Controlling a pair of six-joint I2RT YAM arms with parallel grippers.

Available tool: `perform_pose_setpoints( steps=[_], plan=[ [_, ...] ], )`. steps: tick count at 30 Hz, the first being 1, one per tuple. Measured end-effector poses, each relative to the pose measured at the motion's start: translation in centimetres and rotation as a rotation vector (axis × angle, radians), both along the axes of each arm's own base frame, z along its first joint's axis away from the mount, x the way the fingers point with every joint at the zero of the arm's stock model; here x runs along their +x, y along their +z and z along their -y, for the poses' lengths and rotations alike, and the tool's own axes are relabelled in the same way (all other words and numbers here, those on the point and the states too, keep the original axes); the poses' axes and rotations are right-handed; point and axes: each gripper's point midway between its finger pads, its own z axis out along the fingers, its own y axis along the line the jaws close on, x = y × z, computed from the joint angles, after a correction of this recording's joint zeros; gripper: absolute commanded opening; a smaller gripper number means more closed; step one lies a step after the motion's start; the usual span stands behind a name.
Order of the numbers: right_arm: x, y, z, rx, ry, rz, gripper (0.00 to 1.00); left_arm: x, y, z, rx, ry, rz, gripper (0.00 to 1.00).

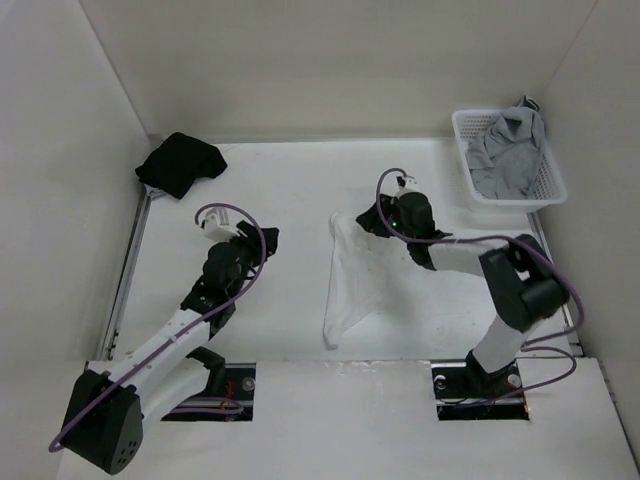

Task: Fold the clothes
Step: Move the tank top to the center of the board, then flatten the tank top out

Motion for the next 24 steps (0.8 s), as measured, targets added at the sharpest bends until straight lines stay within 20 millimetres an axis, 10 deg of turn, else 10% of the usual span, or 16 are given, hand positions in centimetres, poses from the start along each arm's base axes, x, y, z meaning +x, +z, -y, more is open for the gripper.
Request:
perform_pose_setpoints(
  steps=[4,6,8,11,17,24],
  plan=[
    [3.6,-0.7,3.3,0.029,-0.083,-0.043,0.56,-0.8,-4.1,2.4,0.086,-0.082,-0.108,0.41],
    [3.7,1.8,4.0,0.047,-0.107,0.009,0.34,-1.7,-6.2,4.0,0.142,-0.143,-0.16,0.4],
    [1.8,4.8,3.7,0.074,-0.106,0.069,0.09,-2.9,-8.2,5.7,0.204,-0.213,-0.201,0.37],
    [-3.8,6.7,1.6,0.113,-0.051,0.095,0.02,-4.8,-10.4,7.9,0.29,-0.316,-0.241,0.29],
    [-15.0,-2.0,1.7,-0.001,-0.013,-0.117,0.15,-9.8,-10.4,12.6,0.36,-0.564,-0.2,0.27],
    [-16.3,-5.0,6.3,-0.06,-0.167,-0.199,0.34,-17.9,-9.8,15.4,0.505,-0.804,-0.168,0.36]
  ],
)
